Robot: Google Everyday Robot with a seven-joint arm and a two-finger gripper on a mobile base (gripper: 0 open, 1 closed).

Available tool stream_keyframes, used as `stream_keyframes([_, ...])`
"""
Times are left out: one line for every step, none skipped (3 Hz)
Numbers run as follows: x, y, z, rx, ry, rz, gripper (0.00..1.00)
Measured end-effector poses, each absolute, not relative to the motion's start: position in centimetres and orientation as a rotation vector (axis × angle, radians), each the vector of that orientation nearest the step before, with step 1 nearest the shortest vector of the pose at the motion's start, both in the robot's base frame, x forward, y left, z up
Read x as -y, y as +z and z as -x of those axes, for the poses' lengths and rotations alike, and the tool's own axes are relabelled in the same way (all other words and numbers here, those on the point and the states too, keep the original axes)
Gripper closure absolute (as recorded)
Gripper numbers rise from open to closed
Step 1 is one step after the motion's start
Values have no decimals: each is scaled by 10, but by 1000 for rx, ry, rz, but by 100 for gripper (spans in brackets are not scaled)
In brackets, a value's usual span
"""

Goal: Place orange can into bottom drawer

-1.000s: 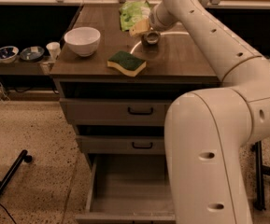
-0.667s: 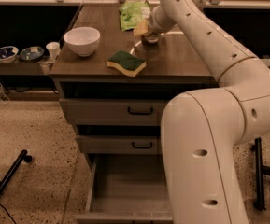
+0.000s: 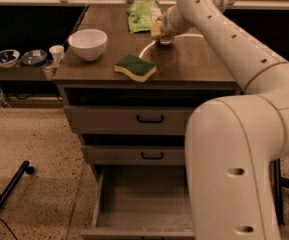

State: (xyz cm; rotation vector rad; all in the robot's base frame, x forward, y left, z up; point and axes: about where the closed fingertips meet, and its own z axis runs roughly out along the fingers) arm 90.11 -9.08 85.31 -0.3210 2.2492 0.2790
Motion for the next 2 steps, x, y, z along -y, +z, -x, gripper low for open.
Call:
stream_keyframes([102, 889, -873, -2140, 382, 344, 97])
stream_keyframes([125, 923, -816, -2069, 406, 445, 100])
